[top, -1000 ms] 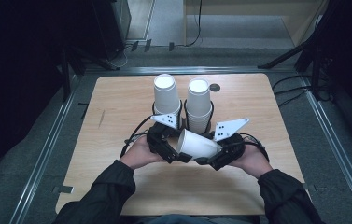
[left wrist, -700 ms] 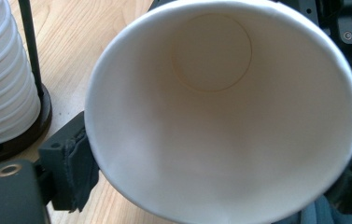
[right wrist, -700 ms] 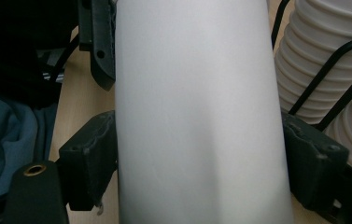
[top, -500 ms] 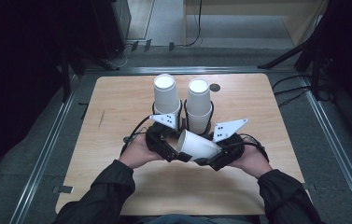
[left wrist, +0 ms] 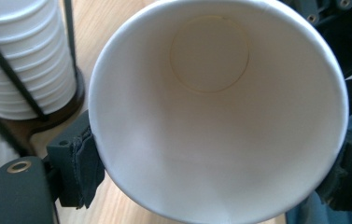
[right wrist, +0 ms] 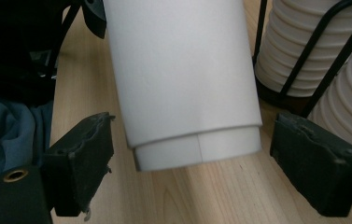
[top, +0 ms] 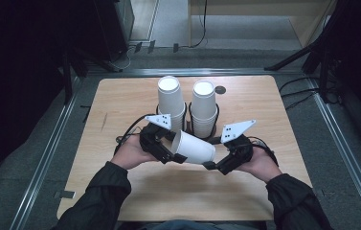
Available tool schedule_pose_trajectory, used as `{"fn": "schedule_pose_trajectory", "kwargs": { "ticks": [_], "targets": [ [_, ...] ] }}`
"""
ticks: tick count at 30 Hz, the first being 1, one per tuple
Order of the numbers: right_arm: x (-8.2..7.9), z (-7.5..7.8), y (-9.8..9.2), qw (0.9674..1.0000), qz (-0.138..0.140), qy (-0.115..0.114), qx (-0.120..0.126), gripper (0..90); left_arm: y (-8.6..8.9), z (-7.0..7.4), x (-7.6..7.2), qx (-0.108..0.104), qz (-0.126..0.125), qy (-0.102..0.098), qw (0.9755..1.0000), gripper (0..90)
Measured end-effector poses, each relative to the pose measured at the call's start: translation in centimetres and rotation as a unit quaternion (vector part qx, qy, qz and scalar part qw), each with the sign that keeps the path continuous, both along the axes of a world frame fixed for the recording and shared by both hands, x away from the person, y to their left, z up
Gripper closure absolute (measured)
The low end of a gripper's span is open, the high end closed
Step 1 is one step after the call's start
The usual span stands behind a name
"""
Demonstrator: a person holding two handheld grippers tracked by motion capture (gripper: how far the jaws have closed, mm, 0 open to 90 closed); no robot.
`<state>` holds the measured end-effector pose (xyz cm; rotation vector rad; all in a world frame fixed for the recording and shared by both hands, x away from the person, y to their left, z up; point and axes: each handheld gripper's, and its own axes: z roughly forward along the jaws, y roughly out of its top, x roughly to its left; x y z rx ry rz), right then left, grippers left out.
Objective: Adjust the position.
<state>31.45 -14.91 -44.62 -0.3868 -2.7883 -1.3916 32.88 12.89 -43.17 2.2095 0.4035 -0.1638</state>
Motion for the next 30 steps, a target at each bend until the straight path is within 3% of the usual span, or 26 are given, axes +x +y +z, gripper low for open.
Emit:
{"fn": "schedule_pose_trajectory", "kwargs": {
  "ticks": [10, 12, 13, 14, 15, 21, 23, 30],
  "targets": [
    [0.1, -0.2, -0.5, 0.9998, -0.015, -0.001, -0.012, 13.9, -0.1, -0.3, 0.1, 0.054, 0.007, -0.023, 0.9983, 12.9],
    [0.1, -0.2, -0.6, 0.9997, -0.016, -0.002, -0.016, 14.2, -0.2, -0.6, 0.3, 0.083, 0.01, -0.029, 0.9961, 12.9],
    [0.1, -0.2, -0.6, 0.9997, -0.016, -0.002, -0.016, 14.2, -0.2, -0.6, 0.3, 0.083, 0.01, -0.029, 0.9961, 12.9],
    [0.1, -0.3, -0.6, 0.9996, -0.018, -0.004, -0.023, 14.4, -0.4, -0.9, 0.5, 0.099, 0.014, -0.023, 0.9947, 12.9],
    [0.1, -0.3, -0.6, 0.9996, -0.018, -0.004, -0.023, 14.4, -0.4, -0.9, 0.5, 0.099, 0.014, -0.023, 0.9947, 12.9],
    [0.1, -0.7, -0.2, 0.9992, -0.018, -0.001, -0.035, 14.4, -1.4, -1.5, 0.5, 0.141, 0.011, -0.04, 0.9892, 12.9],
    [0.1, -0.9, 0.0, 0.9991, -0.012, -0.002, -0.041, 14.4, -2.1, -1.8, 0.5, 0.162, 0.007, -0.046, 0.9857, 12.9],
    [0.1, -1.5, 0.9, 0.9985, 0.004, 0.004, -0.055, 14.5, -3.3, -2.0, 0.1, 0.186, -0.007, -0.05, 0.9813, 12.9]
  ]
}}
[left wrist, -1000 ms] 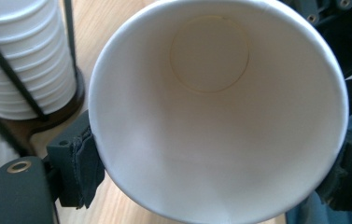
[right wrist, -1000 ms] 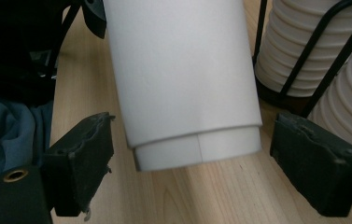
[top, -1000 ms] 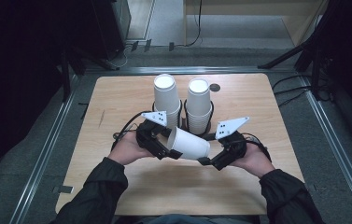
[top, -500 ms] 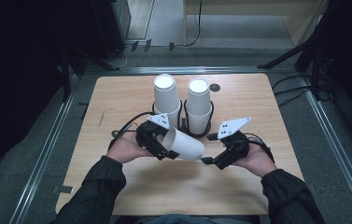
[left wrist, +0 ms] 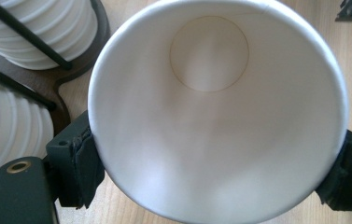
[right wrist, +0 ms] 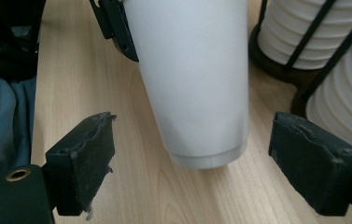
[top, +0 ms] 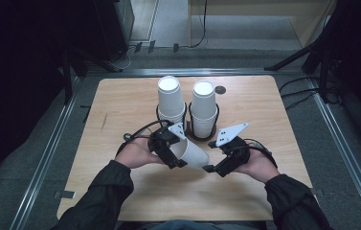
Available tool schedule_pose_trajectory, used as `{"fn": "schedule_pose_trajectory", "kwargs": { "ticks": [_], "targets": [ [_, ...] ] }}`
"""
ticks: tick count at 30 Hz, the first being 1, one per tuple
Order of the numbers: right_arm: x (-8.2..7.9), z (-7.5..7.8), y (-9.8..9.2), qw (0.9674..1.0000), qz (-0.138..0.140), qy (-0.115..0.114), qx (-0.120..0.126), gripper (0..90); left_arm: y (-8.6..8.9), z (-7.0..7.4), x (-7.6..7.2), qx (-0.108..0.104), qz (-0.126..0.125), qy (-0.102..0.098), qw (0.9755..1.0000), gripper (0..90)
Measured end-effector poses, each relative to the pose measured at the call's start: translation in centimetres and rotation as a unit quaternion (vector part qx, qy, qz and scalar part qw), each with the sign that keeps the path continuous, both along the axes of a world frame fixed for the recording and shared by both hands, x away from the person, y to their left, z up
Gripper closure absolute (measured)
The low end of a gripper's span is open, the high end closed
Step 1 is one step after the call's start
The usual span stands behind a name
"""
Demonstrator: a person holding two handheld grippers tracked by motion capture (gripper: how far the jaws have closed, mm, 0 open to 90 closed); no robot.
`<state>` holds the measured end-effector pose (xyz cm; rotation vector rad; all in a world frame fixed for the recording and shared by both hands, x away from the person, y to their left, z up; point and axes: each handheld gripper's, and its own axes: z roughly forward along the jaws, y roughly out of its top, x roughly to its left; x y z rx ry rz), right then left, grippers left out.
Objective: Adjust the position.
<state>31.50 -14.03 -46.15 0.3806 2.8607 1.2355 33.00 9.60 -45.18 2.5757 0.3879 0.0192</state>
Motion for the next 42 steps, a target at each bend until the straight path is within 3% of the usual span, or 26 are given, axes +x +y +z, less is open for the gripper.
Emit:
{"fn": "schedule_pose_trajectory", "kwargs": {
  "ticks": [7, 16, 19, 26, 27, 29, 30, 32, 35, 39, 42],
  "targets": [
    [0.0, -0.6, 0.9, 0.9998, 0.013, -0.005, -0.016, 14.5, -1.1, 0.6, -0.6, -0.003, -0.018, 0.008, 0.9998, 12.8],
    [-0.4, -1.3, 2.2, 0.9989, 0.029, -0.013, -0.034, 14.6, -2.0, 1.3, -1.2, -0.005, -0.031, 0.004, 0.9995, 12.4],
    [-0.4, -1.3, 2.6, 0.9989, 0.031, -0.016, -0.032, 19.3, -2.2, 1.4, -1.3, -0.003, -0.032, 0.001, 0.9995, 12.0],
    [-0.5, -1.3, 2.5, 0.9987, 0.034, -0.023, -0.031, 20.7, -2.2, 1.4, -1.3, -0.005, -0.029, 0.001, 0.9996, 9.2],
    [-0.5, -1.2, 2.5, 0.9988, 0.032, -0.023, -0.03, 20.7, -2.1, 1.4, -1.4, -0.012, -0.025, -0.002, 0.9996, 9.2],
    [-0.5, -1.1, 2.5, 0.9988, 0.033, -0.025, -0.025, 20.6, -1.9, 1.5, -1.8, -0.023, -0.025, -0.038, 0.9987, 5.4],
    [-0.4, -1.0, 2.4, 0.9989, 0.032, -0.027, -0.023, 20.6, -1.9, 1.6, -1.7, -0.024, -0.025, -0.031, 0.9989, 0.1],
    [-0.4, -0.8, 2.1, 0.9991, 0.027, -0.029, -0.017, 20.6, -1.6, 1.7, -1.7, -0.044, -0.021, -0.028, 0.9984, 0.0],
    [-0.3, -0.6, 1.9, 0.9991, 0.025, -0.031, -0.013, 20.6, -1.4, 1.8, -1.6, -0.054, -0.013, -0.032, 0.9979, 0.0],
    [-0.2, -0.2, 1.3, 0.9995, 0.017, -0.028, 0.002, 20.5, -0.7, 2.0, -1.3, -0.076, -0.009, -0.012, 0.997, 0.0],
    [-0.1, 0.1, 0.8, 0.9995, 0.01, -0.024, 0.015, 20.4, -0.2, 2.0, -1.1, -0.101, -0.005, 0.0, 0.9949, 0.0]
  ]
}}
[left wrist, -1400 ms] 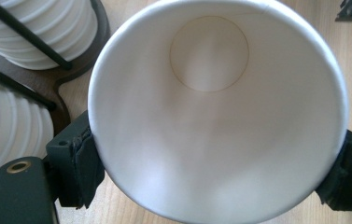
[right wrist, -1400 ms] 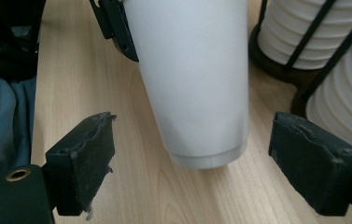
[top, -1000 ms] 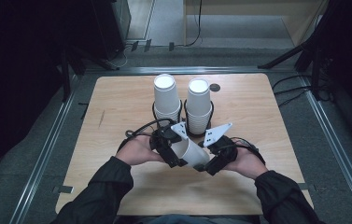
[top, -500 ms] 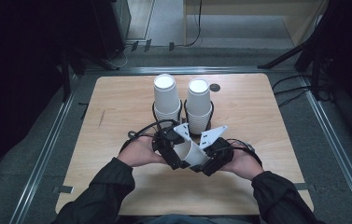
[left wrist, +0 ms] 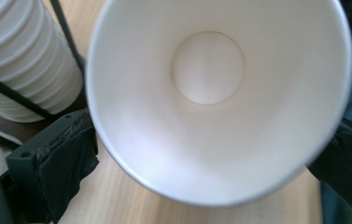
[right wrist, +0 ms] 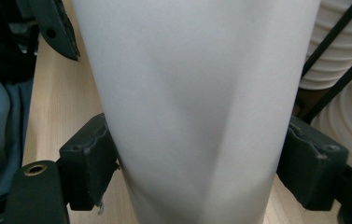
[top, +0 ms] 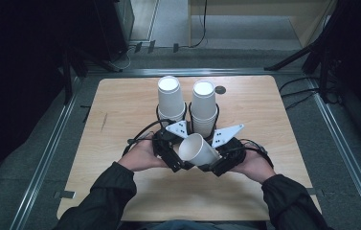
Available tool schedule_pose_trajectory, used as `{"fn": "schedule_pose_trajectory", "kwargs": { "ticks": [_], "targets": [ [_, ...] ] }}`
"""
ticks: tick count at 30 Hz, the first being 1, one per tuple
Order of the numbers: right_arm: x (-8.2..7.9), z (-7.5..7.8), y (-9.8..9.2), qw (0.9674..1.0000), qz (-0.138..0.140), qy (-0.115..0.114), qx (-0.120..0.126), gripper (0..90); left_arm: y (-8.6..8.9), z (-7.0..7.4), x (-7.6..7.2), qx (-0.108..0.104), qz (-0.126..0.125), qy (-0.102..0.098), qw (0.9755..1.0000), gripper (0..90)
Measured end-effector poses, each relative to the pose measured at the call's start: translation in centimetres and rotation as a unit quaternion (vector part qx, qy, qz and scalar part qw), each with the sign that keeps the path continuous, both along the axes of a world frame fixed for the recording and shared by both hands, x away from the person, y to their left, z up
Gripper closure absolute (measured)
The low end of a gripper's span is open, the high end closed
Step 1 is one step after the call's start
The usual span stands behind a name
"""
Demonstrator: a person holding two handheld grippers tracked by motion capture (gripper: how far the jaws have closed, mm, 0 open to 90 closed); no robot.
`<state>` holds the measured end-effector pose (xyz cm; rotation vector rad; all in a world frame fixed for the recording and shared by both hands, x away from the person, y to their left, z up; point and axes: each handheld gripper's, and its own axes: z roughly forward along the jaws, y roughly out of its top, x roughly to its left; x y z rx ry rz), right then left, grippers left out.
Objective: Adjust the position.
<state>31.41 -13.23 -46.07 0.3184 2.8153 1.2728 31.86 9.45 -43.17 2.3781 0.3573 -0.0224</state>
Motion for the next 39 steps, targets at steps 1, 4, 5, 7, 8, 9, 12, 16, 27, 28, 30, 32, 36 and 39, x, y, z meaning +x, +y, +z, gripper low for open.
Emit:
{"fn": "schedule_pose_trajectory", "kwargs": {
  "ticks": [1, 4, 5, 7, 8, 9, 12, 16, 27, 28, 30, 32, 36, 39],
  "targets": [
    [0.0, 0.1, -0.2, 1.0, -0.002, -0.002, 0.004, 20.5, 0.1, 0.0, 0.0, -0.001, 0.002, -0.003, 1.0, 0.0],
    [0.2, 0.4, -0.7, 0.9999, -0.007, -0.004, 0.014, 20.4, 0.5, 0.1, 0.1, -0.015, 0.011, -0.002, 0.9998, 0.0],
    [0.2, 0.5, -1.0, 0.9997, -0.014, -0.005, 0.017, 20.4, 0.6, 0.1, 0.1, -0.022, 0.013, 0.005, 0.9997, 0.0],
    [0.2, 0.6, -1.1, 0.9997, -0.015, -0.005, 0.02, 20.4, 0.9, 0.2, 0.0, -0.031, 0.017, -0.009, 0.9993, 0.0],
    [0.2, 0.7, -1.3, 0.9996, -0.019, -0.005, 0.022, 20.4, 1.1, 0.2, -0.1, -0.038, 0.019, -0.013, 0.999, 0.0],
    [0.2, 0.9, -1.6, 0.9993, -0.023, -0.006, 0.03, 20.4, 1.3, 0.3, -0.2, -0.048, 0.025, -0.016, 0.9984, 0.0],
    [0.3, 0.9, -1.8, 0.9988, -0.027, -0.008, 0.039, 20.4, 1.5, 0.3, -0.2, -0.061, 0.029, -0.008, 0.9977, 0.0],
    [0.2, 1.0, -2.2, 0.9984, -0.031, -0.008, 0.047, 20.4, 1.8, 0.3, -0.1, -0.083, 0.037, 0.008, 0.9958, 0.0],
    [-0.3, 0.9, -1.1, 0.9974, -0.008, 0.003, 0.072, 20.3, 0.0, 0.5, -0.8, -0.137, 0.033, 0.028, 0.9897, 0.0],
    [-0.4, 0.8, -0.9, 0.9974, -0.006, 0.003, 0.072, 20.3, -0.1, 0.5, -0.8, -0.145, 0.035, 0.032, 0.9883, 0.0],
    [-0.4, 0.8, -0.7, 0.9973, 0.0, 0.004, 0.073, 20.3, -0.2, 0.5, -0.8, -0.151, 0.039, 0.029, 0.9874, 0.0],
    [-0.4, 0.7, -0.6, 0.9971, 0.0, 0.011, 0.075, 20.4, -0.2, 0.4, -0.7, -0.157, 0.04, 0.038, 0.986, 0.0],
    [-0.4, 0.6, -0.3, 0.9975, 0.005, 0.014, 0.069, 20.7, -0.1, 0.3, -0.8, -0.153, 0.042, 0.025, 0.987, 6.0],
    [-0.3, 0.6, -0.3, 0.9977, 0.003, 0.011, 0.067, 21.0, 0.2, 0.4, -0.7, -0.157, 0.047, 0.024, 0.9861, 10.7]
  ]
}}
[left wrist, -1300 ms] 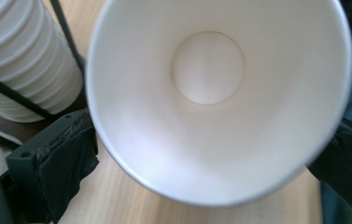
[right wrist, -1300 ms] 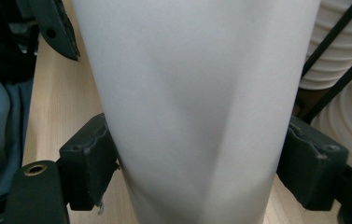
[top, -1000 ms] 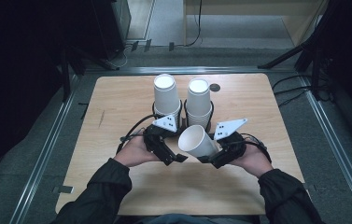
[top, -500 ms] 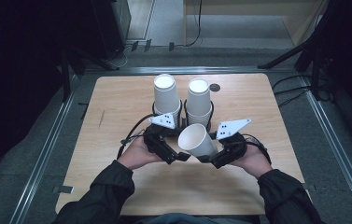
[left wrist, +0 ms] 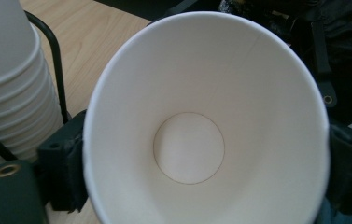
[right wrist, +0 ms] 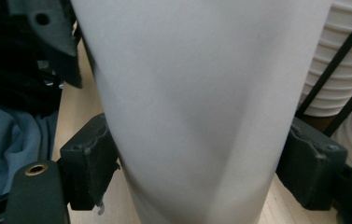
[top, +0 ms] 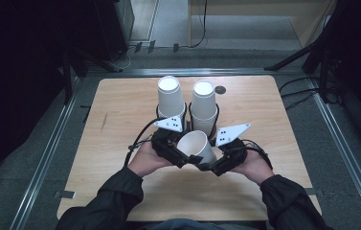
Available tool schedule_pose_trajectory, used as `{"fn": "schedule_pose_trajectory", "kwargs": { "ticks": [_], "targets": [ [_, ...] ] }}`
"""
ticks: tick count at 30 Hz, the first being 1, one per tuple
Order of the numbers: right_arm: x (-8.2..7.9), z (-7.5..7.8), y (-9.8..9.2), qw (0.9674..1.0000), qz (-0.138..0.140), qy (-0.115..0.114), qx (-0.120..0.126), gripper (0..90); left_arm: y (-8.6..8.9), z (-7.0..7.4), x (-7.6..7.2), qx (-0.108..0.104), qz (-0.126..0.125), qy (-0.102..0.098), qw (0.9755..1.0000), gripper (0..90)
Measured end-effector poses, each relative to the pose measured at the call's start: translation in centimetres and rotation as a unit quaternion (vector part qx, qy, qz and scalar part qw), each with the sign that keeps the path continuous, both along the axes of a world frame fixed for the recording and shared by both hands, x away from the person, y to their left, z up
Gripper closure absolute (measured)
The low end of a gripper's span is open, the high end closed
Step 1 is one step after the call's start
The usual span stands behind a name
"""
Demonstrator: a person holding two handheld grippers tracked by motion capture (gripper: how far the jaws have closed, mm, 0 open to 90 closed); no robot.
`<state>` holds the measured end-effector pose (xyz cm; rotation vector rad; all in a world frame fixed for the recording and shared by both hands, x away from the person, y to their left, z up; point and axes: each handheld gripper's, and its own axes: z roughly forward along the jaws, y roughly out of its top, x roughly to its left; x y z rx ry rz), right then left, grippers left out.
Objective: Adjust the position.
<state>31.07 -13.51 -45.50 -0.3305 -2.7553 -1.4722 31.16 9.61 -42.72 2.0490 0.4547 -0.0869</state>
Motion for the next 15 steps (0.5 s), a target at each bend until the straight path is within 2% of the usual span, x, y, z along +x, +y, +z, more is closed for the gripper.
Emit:
{"fn": "schedule_pose_trajectory", "kwargs": {
  "ticks": [3, 4, 5, 7, 8, 11, 15],
  "targets": [
    [0.2, 0.1, -0.1, 0.9999, -0.004, 0.009, 0.009, 20.5, 0.2, 0.1, 0.2, -0.005, 0.002, 0.004, 1.0, 15.7],
    [0.4, 0.0, -0.1, 0.9992, -0.008, 0.038, 0.008, 12.3, 0.2, 0.2, 0.2, 0.002, 0.006, 0.004, 1.0, 16.0],
    [0.4, 0.0, -0.1, 0.9992, -0.008, 0.038, 0.008, 12.3, 0.2, 0.2, 0.2, 0.002, 0.006, 0.004, 1.0, 16.0],
    [0.5, -0.2, -0.1, 0.9984, -0.021, 0.051, -0.012, 9.9, 0.5, 0.1, 0.5, 0.007, 0.007, 0.011, 0.9999, 16.0],
    [0.6, -0.3, -0.2, 0.9984, -0.024, 0.048, -0.017, 9.9, 0.6, 0.1, 0.7, 0.007, 0.007, 0.021, 0.9997, 16.1],
    [0.6, -0.3, -0.7, 0.9984, -0.032, 0.04, -0.026, 9.9, 1.3, 0.1, 1.2, 0.017, 0.016, 0.028, 0.9993, 16.1],
    [0.5, -0.2, -1.4, 0.998, -0.042, 0.038, -0.029, 11.5, 1.6, 0.1, 1.2, 0.037, 0.019, 0.015, 0.999, 16.1]
  ]
}}
